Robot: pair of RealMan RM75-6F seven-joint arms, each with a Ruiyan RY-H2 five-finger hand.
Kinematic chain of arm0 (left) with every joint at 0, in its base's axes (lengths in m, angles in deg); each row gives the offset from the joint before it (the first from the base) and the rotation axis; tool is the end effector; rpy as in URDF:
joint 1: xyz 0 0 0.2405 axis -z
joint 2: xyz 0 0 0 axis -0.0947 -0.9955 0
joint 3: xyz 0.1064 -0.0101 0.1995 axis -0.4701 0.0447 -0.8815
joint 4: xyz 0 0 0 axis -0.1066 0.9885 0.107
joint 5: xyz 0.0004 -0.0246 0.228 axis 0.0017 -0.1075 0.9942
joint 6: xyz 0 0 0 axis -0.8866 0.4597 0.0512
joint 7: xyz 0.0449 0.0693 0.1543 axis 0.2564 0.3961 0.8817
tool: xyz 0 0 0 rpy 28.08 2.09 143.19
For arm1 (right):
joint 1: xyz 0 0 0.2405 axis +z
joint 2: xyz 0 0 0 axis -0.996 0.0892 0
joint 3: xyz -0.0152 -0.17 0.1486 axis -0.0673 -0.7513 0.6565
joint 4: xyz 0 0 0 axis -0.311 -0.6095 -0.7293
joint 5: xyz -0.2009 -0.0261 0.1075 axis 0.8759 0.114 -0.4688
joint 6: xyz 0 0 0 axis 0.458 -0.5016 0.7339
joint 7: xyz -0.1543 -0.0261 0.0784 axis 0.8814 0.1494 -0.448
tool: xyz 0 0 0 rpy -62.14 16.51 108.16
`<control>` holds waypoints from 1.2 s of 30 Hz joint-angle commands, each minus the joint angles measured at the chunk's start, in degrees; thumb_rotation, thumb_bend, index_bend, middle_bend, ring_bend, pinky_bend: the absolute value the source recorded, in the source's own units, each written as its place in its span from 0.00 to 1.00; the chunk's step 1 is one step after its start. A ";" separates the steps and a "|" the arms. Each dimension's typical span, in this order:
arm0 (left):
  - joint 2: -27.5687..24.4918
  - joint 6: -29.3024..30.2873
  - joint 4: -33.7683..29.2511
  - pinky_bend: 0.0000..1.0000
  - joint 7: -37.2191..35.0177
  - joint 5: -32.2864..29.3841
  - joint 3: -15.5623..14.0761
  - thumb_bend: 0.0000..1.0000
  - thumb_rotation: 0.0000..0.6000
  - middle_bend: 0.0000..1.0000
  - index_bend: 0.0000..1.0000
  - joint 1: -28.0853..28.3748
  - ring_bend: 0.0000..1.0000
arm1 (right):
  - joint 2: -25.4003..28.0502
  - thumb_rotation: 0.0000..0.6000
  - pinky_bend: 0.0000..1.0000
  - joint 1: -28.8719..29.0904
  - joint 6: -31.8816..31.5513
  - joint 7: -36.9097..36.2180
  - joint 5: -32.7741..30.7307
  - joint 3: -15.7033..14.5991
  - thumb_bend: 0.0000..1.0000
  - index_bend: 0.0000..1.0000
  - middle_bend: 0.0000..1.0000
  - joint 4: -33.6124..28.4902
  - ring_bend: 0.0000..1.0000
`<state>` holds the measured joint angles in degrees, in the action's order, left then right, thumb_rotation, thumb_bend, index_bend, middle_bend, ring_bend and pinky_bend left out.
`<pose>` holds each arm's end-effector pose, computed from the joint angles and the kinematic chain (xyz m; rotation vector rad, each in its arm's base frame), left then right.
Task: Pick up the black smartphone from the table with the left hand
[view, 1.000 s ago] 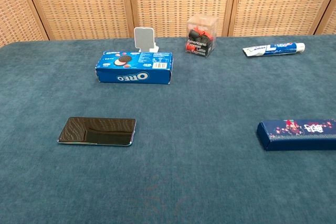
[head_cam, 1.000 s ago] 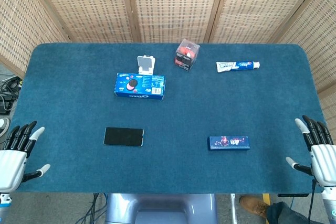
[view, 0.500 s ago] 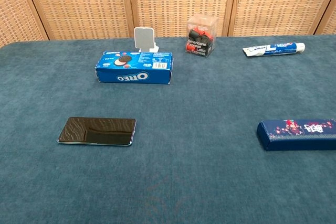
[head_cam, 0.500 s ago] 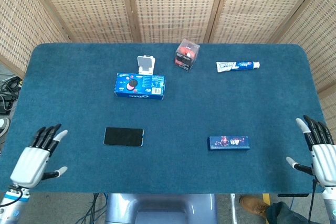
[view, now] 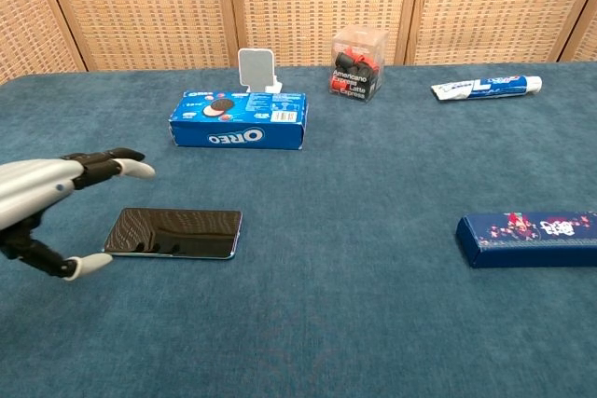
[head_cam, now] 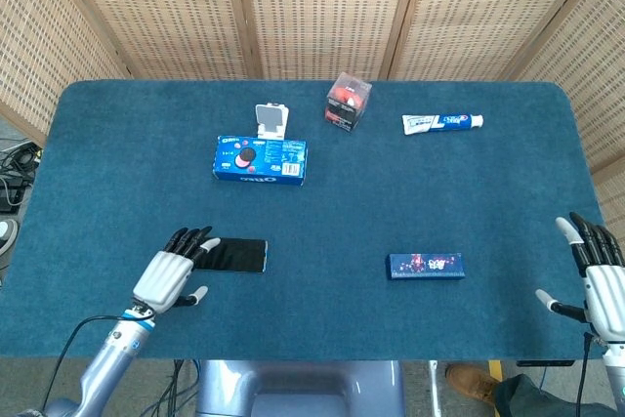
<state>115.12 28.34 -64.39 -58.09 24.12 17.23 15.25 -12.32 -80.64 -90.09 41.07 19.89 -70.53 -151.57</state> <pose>-0.1761 0.2528 -0.0475 -1.8469 -1.0132 -0.8812 -0.3003 -0.2163 0.1614 1.3327 -0.9076 1.0460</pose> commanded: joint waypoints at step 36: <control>10.94 -5.29 10.47 0.00 1.87 -12.54 2.63 0.33 1.00 0.00 0.14 7.92 0.00 | 0.80 1.00 0.00 0.48 1.67 -2.92 -0.68 -0.08 0.00 0.07 0.00 0.30 0.00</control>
<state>126.22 22.83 -53.71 -56.04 11.40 20.02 23.23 -11.52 -80.17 -88.43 38.15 19.22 -70.61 -151.27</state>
